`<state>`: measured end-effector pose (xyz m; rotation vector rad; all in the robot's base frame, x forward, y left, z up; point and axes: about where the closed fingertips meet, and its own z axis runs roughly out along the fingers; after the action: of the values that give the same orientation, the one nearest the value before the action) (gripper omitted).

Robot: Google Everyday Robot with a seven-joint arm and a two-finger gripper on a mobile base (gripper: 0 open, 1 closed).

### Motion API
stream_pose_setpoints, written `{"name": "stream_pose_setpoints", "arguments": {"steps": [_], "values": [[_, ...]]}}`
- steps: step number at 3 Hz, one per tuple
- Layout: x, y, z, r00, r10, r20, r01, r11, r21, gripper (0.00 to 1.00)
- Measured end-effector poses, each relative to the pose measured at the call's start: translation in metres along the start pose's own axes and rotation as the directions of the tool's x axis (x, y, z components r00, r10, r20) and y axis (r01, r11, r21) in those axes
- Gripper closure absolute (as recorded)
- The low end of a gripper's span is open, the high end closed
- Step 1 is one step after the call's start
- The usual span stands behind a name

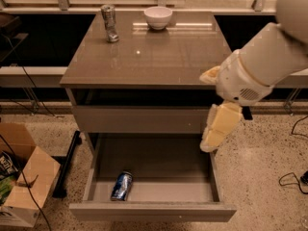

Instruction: Pick pepsi can from middle drawer and place on counter

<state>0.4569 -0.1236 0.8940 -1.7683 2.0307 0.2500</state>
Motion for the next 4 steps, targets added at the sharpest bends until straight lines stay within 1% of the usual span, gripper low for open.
{"name": "stream_pose_setpoints", "arguments": {"steps": [1, 2, 3, 4], "values": [[-0.014, -0.009, 0.049, 0.999, -0.020, 0.048, 0.023, 0.9977, -0.063, 0.00], [-0.015, -0.019, 0.094, 0.997, 0.000, 0.075, 0.011, 0.9892, -0.146, 0.00], [-0.013, -0.020, 0.104, 0.997, 0.006, 0.077, 0.007, 0.9865, -0.164, 0.00], [-0.015, -0.019, 0.127, 0.999, 0.012, 0.035, -0.006, 0.9853, -0.171, 0.00]]}}
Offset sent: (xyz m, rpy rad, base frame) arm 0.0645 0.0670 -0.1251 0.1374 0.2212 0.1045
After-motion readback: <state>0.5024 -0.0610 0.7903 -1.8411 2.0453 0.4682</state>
